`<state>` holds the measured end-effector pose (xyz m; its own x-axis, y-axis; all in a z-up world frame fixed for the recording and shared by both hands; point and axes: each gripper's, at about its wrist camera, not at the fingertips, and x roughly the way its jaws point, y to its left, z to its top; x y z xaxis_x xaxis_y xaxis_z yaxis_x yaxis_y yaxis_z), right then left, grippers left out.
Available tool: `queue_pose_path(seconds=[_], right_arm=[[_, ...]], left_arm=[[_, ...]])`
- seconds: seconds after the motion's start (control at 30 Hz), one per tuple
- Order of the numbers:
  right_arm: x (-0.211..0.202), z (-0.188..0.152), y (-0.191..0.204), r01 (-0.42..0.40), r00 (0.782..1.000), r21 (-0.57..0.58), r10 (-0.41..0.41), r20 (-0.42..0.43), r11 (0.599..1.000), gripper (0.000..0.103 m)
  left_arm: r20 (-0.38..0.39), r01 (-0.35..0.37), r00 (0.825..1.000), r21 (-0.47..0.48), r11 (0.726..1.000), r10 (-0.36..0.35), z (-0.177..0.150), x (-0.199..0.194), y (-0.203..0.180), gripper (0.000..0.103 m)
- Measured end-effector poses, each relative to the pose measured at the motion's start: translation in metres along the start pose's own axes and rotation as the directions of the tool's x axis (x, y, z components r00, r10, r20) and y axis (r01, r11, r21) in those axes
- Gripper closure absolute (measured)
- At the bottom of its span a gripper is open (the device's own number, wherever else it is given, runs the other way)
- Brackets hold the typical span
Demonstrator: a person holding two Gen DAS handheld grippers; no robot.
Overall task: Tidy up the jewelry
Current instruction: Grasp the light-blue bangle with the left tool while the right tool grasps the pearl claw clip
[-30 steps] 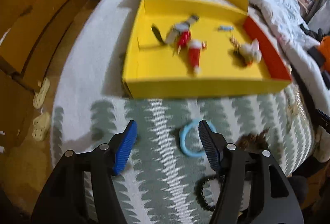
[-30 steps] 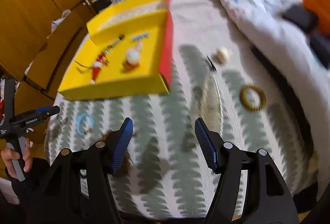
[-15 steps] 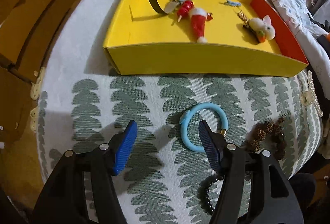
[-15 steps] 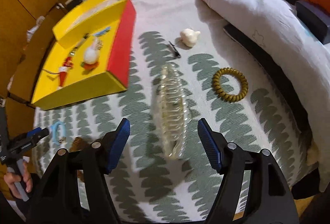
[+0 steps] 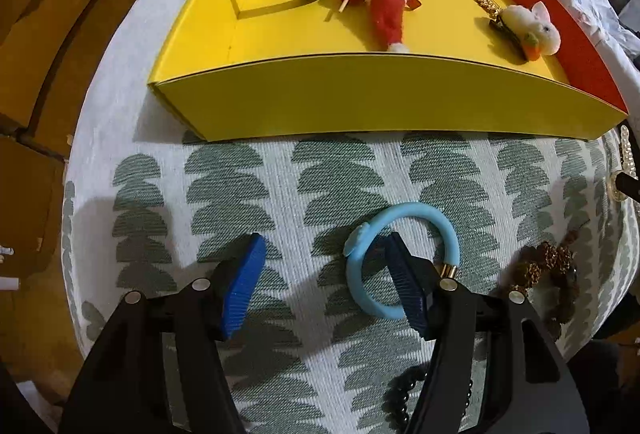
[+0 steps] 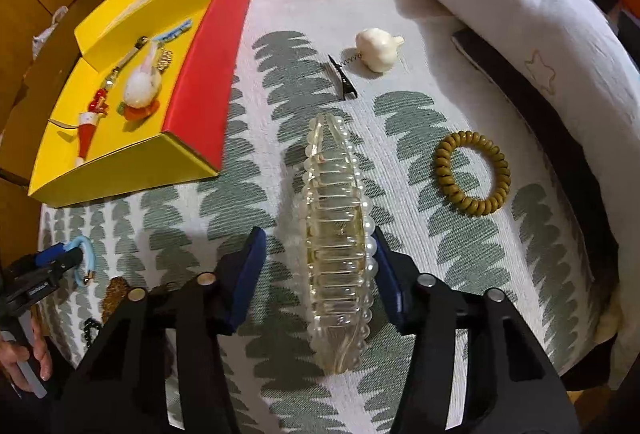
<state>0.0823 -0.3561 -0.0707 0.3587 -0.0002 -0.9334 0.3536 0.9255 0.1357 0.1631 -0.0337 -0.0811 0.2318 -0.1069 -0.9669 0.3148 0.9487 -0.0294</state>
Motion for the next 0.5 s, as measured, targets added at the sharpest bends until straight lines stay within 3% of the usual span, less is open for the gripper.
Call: queue_pose_path(seconds=[0.3,0.43,0.5], right_arm=[[0.012,0.006,-0.001,0.048,0.999,-0.008,-0.048,-0.013,0.999,0.053],[0.014,0.006,-0.003,0.053,0.999,-0.001,-0.053,-0.014,0.999,0.053],[0.013,0.006,-0.005,0.051,0.999,0.012,-0.051,-0.007,0.999,0.058]], left_arm=[[0.009,-0.036,0.999,0.036,0.999,0.036,0.001,0.005,-0.011,0.045],[0.006,-0.023,1.000,0.032,0.999,0.023,0.001,0.006,-0.014,0.053],[0.006,-0.010,1.000,0.027,1.000,0.010,0.001,0.005,-0.012,0.062]])
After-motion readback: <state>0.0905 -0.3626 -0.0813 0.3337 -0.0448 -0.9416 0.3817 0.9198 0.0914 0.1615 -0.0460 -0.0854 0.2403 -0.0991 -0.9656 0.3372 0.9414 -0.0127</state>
